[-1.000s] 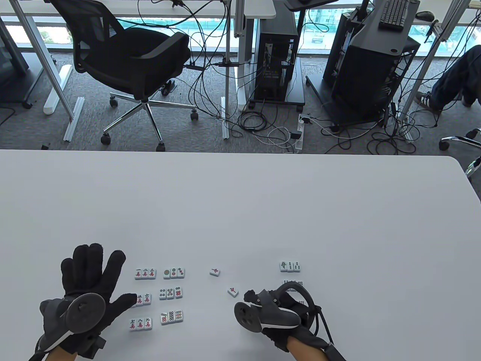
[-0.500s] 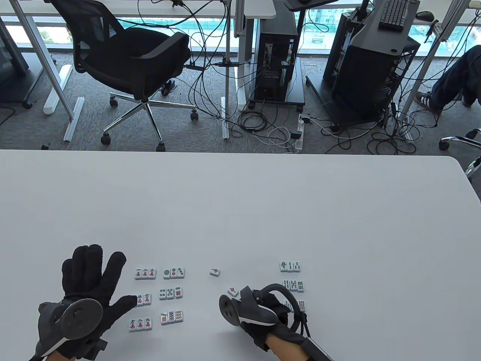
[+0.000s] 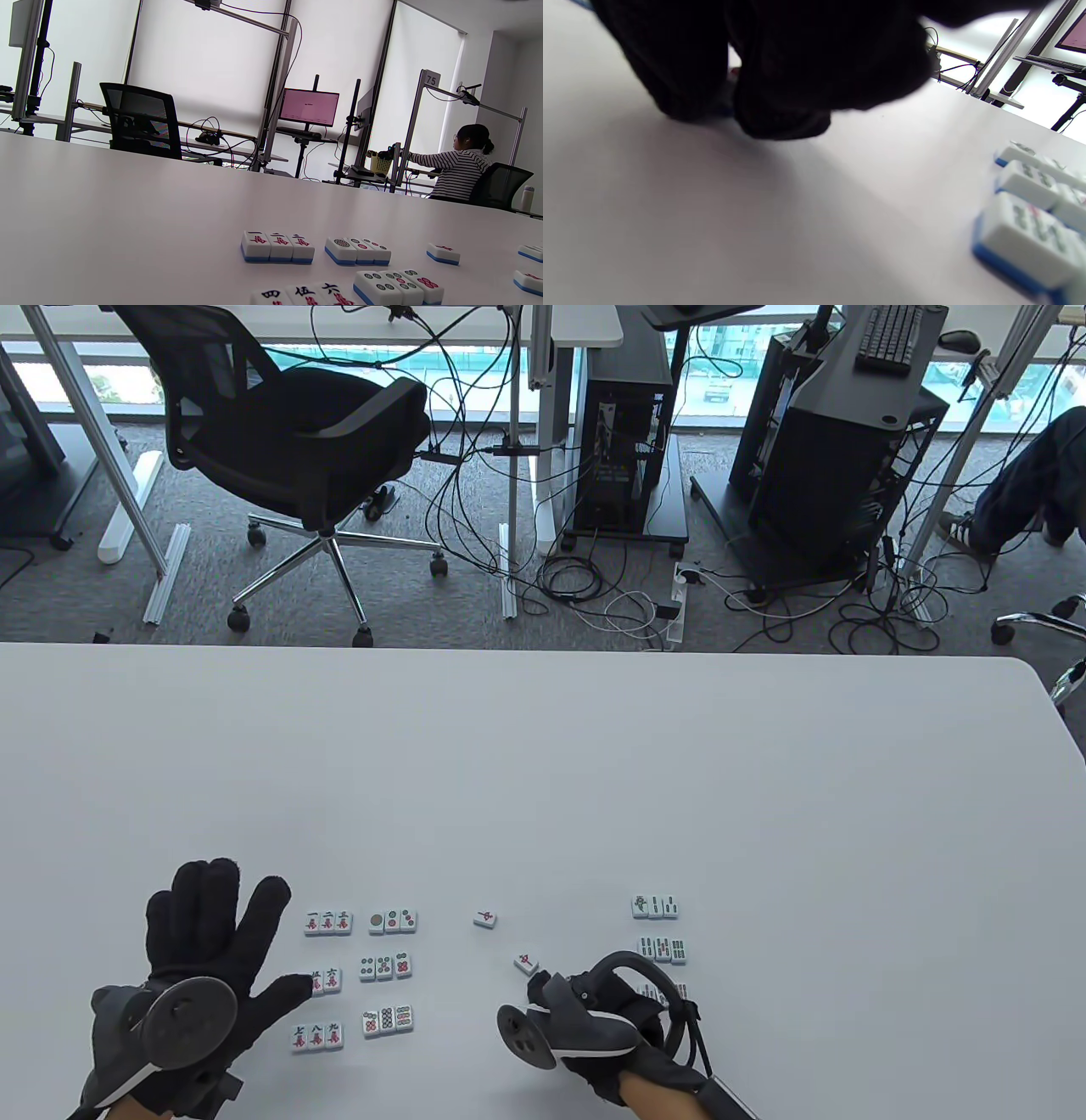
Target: Mahjong suit sorting
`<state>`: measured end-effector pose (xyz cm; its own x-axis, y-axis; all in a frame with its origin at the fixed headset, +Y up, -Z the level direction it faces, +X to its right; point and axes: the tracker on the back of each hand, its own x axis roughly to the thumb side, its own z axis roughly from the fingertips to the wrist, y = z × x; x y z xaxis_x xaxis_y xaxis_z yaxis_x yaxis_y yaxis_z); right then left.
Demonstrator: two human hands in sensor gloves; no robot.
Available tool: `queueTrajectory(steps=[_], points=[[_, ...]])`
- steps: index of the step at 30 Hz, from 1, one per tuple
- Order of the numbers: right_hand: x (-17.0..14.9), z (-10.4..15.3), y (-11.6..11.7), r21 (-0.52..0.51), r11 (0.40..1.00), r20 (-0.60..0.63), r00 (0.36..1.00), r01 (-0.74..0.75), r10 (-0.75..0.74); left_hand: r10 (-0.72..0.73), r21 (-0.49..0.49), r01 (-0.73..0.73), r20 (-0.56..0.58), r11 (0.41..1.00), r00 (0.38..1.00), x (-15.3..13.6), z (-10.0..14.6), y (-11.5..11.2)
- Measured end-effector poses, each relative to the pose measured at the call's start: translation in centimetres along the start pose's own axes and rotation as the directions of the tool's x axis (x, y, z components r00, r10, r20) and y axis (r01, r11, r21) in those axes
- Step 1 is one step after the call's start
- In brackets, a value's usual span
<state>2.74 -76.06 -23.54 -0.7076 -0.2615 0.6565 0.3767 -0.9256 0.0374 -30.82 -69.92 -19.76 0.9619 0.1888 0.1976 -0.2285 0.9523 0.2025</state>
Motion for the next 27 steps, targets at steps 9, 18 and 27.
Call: queueTrajectory(steps=[9, 18, 27], points=[[-1.0, -0.3, 0.0, -0.030, 0.991, 0.013, 0.992, 0.127, -0.127, 0.000, -0.022, 0.000, -0.001, 1.000, 1.000, 0.0, -0.1, -0.2], [-10.7, 2.9, -2.7, -0.220, 0.973, -0.231, 0.965, 0.071, -0.123, 0.002, -0.027, -0.002, -0.006, 1.000, 1.000, -0.1, -0.1, -0.2], [-16.3, 4.2, 2.7, -0.007, 0.994, -0.402, 0.910, 0.110, -0.103, -0.017, -0.046, 0.016, -0.006, 0.999, 1.000, 0.0, -0.2, -0.5]])
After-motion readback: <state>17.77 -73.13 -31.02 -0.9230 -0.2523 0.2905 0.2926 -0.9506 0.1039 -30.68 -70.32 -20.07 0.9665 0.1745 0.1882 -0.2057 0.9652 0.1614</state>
